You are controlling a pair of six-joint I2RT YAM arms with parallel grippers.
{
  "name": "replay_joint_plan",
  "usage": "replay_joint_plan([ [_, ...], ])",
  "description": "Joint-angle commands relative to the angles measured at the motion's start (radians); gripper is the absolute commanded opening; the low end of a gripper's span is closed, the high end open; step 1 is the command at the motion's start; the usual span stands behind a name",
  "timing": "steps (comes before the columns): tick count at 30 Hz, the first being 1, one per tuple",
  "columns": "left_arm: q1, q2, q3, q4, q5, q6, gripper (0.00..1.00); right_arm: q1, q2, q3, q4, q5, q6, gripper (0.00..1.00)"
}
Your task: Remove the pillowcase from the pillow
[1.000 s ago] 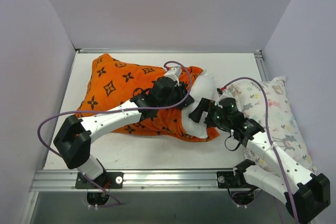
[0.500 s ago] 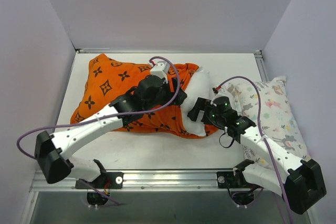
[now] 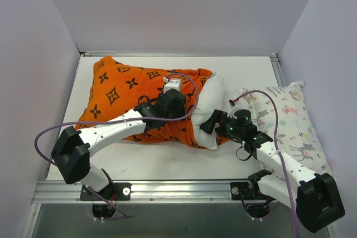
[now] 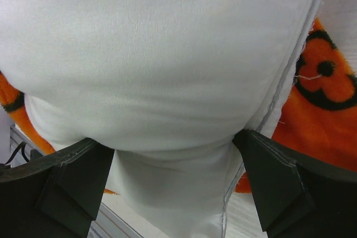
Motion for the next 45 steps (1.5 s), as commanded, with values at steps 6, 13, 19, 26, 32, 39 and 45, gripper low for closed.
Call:
replay_joint_plan([
  [6,0.012,-0.011,-0.022,0.027,-0.002,0.004,0.23,0.011,0.106,-0.037,0.315,-0.124,0.093,1.0],
  [13,0.073,-0.023,0.021,-0.017,0.003,0.039,0.0,0.042,0.111,0.154,0.109,-0.043,0.083,0.0],
  [19,0.291,-0.091,0.022,-0.069,-0.017,0.096,0.0,0.025,-0.109,0.318,-0.283,0.2,0.012,0.0],
  [26,0.559,-0.121,0.042,-0.117,-0.103,0.157,0.0,-0.101,-0.239,0.453,-0.498,0.222,-0.028,0.0],
  [32,0.681,-0.094,0.103,-0.152,-0.063,0.182,0.0,-0.115,-0.227,0.585,-0.535,0.15,0.0,0.0],
  [39,0.447,-0.225,0.055,-0.103,0.127,0.182,0.51,0.017,-0.118,0.76,-0.575,0.244,-0.039,0.0],
  [45,0.191,-0.454,-0.037,-0.06,0.124,0.133,0.8,0.078,-0.051,0.838,-0.607,0.315,-0.049,0.0],
])
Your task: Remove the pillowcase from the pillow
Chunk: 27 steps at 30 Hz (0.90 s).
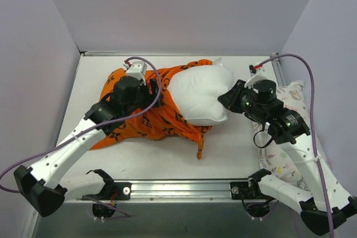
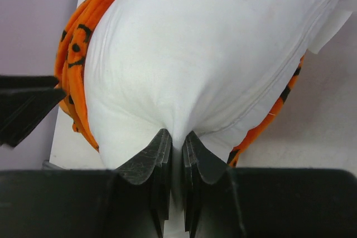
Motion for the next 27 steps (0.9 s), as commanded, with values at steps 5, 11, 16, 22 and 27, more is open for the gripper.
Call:
replay_joint_plan([
  [5,-0.375,-0.202,-0.144,0.013,-0.228,-0.111,0.81,0.045,0.062,0.177,0.009,0.126,-0.036,0.0],
  [11,-0.526,-0.194,-0.344,0.217,-0.395,-0.164,0.87,0.092,0.097,0.231,-0.027,0.194,-0.05,0.0],
  [16,-0.524,-0.177,-0.488,0.474,-0.528,-0.197,0.88,0.123,0.102,0.248,-0.045,0.226,-0.05,0.0],
  [22,-0.469,-0.104,-0.439,0.012,-0.716,-0.549,0.14,0.126,0.106,0.28,-0.071,0.266,-0.076,0.0],
  [27,-0.302,-0.151,-0.541,-0.16,-0.653,-0.713,0.0,0.123,0.12,0.348,-0.105,0.301,-0.099,0.0],
])
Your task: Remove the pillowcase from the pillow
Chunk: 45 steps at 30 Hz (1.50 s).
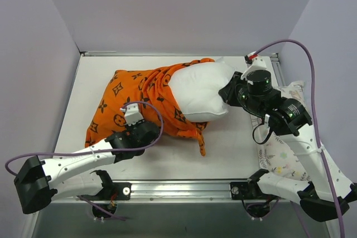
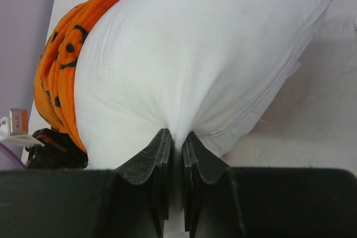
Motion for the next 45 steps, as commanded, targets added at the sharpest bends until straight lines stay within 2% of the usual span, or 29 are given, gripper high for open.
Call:
replay_joint_plan([
  [1,0.119,-0.06,-0.064,-0.204,-0.032,-0.204,0.0,0.003,-0.012,0.107,0.066,0.096,-0.039,0.0],
  [2,0.17,-0.088,-0.075,-0.207,-0.028,-0.206,0.0,-0.002,-0.011,0.116,0.062,0.099,-0.042,0.0],
  [5,0.221,-0.114,-0.073,-0.229,-0.032,-0.185,0.0,-0.006,-0.001,0.149,0.043,0.105,-0.052,0.0],
  [7,0.285,-0.117,-0.028,-0.314,-0.066,-0.186,0.0,-0.011,-0.001,0.164,0.03,0.116,-0.056,0.0],
  [8,0.329,-0.125,-0.014,-0.333,-0.069,-0.17,0.0,-0.014,-0.003,0.169,0.027,0.116,-0.058,0.0],
  [10,0.493,-0.16,0.008,-0.321,-0.028,-0.079,0.0,-0.025,-0.008,0.192,0.017,0.111,-0.058,0.0],
  [12,0.61,-0.194,0.025,-0.24,0.085,-0.009,0.0,-0.04,-0.006,0.21,0.013,0.074,-0.05,0.0],
  [13,0.612,-0.235,0.028,-0.183,0.13,0.1,0.0,-0.041,0.005,0.225,0.01,0.058,-0.05,0.0],
  [14,0.607,-0.255,0.026,-0.124,0.253,0.152,0.0,-0.04,0.009,0.232,0.007,0.032,-0.053,0.0],
  [15,0.594,-0.274,0.028,-0.041,0.299,0.214,0.0,-0.04,0.014,0.235,-0.004,0.025,-0.056,0.0],
  [16,0.58,-0.298,0.036,-0.039,0.326,0.219,0.05,-0.038,0.018,0.226,-0.006,0.024,-0.056,0.0],
  [17,0.564,-0.307,0.054,-0.037,0.36,0.231,0.16,-0.038,0.015,0.215,-0.003,0.022,-0.056,0.0],
  [18,0.554,-0.317,0.065,-0.028,0.385,0.263,0.41,-0.038,0.014,0.206,0.0,0.018,-0.056,0.0],
  [21,0.508,-0.346,0.101,0.061,0.503,0.353,0.73,-0.038,0.014,0.181,0.01,-0.001,-0.056,0.0],
  [24,0.478,-0.312,0.183,0.122,0.576,0.427,0.82,-0.031,0.012,0.175,0.016,-0.009,-0.053,0.0],
  [29,0.483,-0.122,0.339,0.213,0.638,0.507,0.92,-0.017,0.014,0.172,0.017,-0.016,-0.05,0.0],
  [31,0.495,-0.003,0.433,0.23,0.742,0.544,0.93,-0.014,0.011,0.163,0.017,-0.018,-0.047,0.0],
  [32,0.501,0.039,0.463,0.234,0.794,0.553,0.97,-0.014,0.009,0.158,0.016,-0.019,-0.049,0.0],
  [35,0.503,0.154,0.549,0.262,0.906,0.578,0.97,-0.009,0.006,0.152,0.016,-0.019,-0.049,0.0],
  [37,0.504,0.208,0.578,0.257,0.926,0.582,0.97,-0.005,0.006,0.15,0.016,-0.019,-0.049,0.0],
  [38,0.508,0.22,0.585,0.244,0.933,0.584,0.93,-0.003,0.006,0.15,0.014,-0.019,-0.047,0.0],
  [41,0.521,0.265,0.602,0.199,0.905,0.59,0.75,-0.002,0.005,0.155,0.011,-0.018,-0.05,0.0],
  [42,0.54,0.278,0.599,0.198,0.907,0.587,0.64,0.0,0.003,0.158,0.01,-0.018,-0.05,0.0],
  [44,0.56,0.288,0.594,0.187,0.888,0.579,0.51,0.0,0.0,0.169,0.004,-0.016,-0.052,0.0],
  [45,0.575,0.298,0.596,0.182,0.879,0.567,0.35,0.001,-0.003,0.172,0.0,-0.013,-0.053,0.0],
])
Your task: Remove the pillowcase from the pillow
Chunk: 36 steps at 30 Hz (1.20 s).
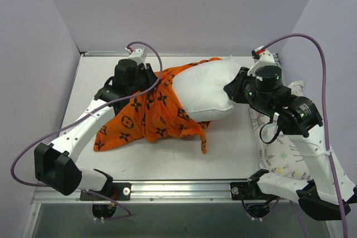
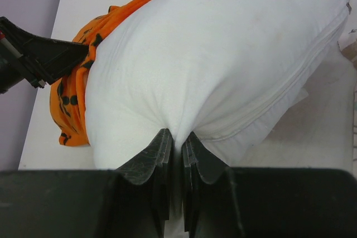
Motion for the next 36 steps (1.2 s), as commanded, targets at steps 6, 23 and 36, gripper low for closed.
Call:
replay_joint_plan([
  [6,0.164,0.087,0.118,-0.16,-0.222,-0.055,0.0,0.013,-0.045,0.042,0.072,0.023,-0.017,0.0],
  [23,0.272,0.001,0.063,-0.249,-0.169,-0.003,0.37,0.016,-0.055,-0.088,0.113,0.018,-0.02,0.0],
  [36,0.018,-0.399,-0.124,-0.352,-0.4,-0.052,0.88,0.285,-0.065,-0.587,0.38,0.193,-0.192,0.88],
])
